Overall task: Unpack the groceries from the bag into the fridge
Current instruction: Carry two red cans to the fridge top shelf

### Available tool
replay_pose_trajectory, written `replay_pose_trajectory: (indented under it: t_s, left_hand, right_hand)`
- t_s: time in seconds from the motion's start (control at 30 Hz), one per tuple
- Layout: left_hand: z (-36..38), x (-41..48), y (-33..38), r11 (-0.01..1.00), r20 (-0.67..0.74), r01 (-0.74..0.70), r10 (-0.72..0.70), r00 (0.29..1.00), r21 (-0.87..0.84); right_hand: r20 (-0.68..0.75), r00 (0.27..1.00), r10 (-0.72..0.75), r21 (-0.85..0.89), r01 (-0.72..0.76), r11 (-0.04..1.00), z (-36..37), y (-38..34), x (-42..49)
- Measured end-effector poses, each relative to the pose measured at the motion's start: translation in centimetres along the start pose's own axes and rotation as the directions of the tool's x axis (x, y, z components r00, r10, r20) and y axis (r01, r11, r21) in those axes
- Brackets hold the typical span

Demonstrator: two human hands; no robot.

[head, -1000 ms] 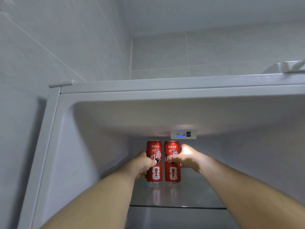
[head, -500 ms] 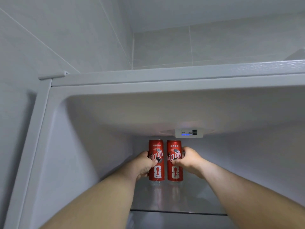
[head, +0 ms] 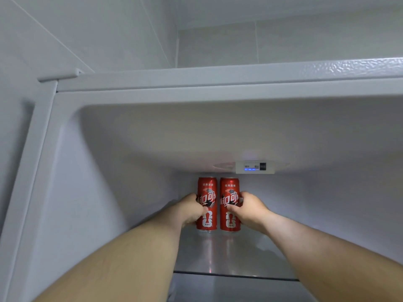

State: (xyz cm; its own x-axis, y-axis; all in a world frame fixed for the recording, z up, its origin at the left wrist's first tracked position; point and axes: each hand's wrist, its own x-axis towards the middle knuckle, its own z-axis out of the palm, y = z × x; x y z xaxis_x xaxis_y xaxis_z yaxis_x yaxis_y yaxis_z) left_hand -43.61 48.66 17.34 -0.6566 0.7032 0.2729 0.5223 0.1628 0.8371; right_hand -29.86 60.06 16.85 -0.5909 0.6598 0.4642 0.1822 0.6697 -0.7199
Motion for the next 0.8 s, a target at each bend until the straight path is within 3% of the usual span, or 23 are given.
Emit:
replay_pose_trajectory:
  t_s: [0.23, 0.8]
  left_hand:
    - [0.0, 0.4, 0.0, 0.996, 0.035, 0.009, -0.012, 0.999, 0.092]
    - [0.1, 2.3, -1.3, 0.997, 0.059, -0.031, 0.027, 0.998, 0.077]
  right_hand:
    - [0.024, 0.999, 0.041, -0.021, -0.04, 0.999, 0.1, 0.3, 0.2]
    - [-0.009, 1.0, 0.014, -0.044, -0.015, 0.999, 0.2, 1.0, 0.1]
